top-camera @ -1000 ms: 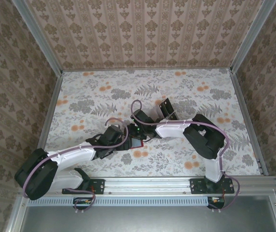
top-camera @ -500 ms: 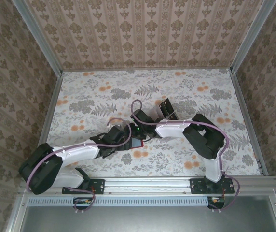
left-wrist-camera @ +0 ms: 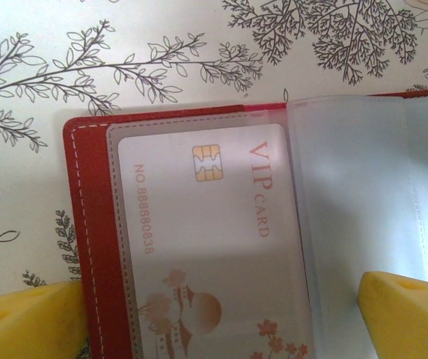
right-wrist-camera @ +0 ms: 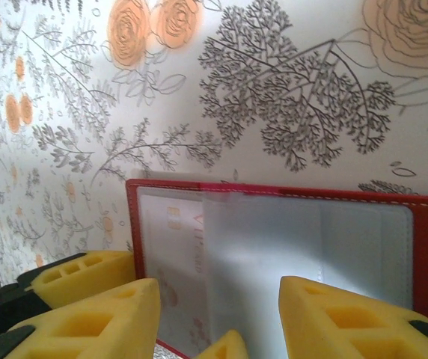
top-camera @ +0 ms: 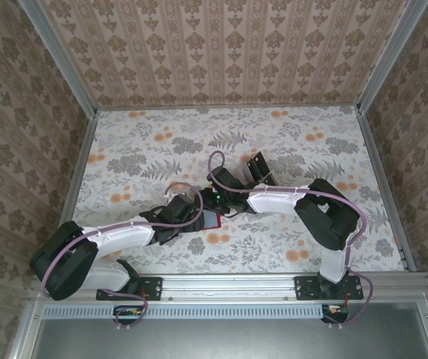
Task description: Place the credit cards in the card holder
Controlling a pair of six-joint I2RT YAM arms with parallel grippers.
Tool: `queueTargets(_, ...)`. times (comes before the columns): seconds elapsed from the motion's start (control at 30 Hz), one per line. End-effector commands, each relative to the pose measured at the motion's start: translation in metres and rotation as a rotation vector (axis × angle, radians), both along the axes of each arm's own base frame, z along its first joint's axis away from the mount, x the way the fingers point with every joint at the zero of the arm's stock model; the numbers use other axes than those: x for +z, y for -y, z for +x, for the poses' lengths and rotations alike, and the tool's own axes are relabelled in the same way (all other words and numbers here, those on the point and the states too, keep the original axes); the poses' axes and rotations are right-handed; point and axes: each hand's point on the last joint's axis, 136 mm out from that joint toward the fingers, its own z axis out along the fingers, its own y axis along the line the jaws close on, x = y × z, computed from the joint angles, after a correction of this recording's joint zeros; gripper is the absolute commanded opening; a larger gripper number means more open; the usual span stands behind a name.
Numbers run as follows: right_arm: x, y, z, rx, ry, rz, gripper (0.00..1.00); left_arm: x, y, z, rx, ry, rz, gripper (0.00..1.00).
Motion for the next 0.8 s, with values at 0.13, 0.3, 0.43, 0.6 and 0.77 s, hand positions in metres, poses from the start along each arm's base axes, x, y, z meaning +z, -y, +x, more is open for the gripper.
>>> queueTargets(0.13, -0.028, 0.016, -0.007, -0.008, -0.037, -0.082, 0.47, -0.032, -0.026, -0.016, 0.031, -0.079, 0.097, 0.96)
queueTargets(0.3, -0.037, 0.021, -0.008, -0.007, -0.045, -0.116, 0.47, -0.032, -0.026, -0.016, 0.032, -0.078, 0.097, 0.96)
queueTargets(0.43, -0.043, 0.024, -0.010, -0.004, -0.055, -0.143, 0.47, -0.032, -0.026, -0.016, 0.033, -0.078, 0.096, 0.96)
queueTargets(0.6, -0.050, 0.021, -0.012, 0.022, -0.067, -0.165, 0.48, -0.033, -0.026, -0.016, 0.031, -0.079, 0.095, 0.96)
queueTargets(0.77, -0.049, 0.005, -0.016, 0.072, -0.074, -0.116, 0.48, -0.032, -0.024, -0.015, 0.028, -0.076, 0.092, 0.96)
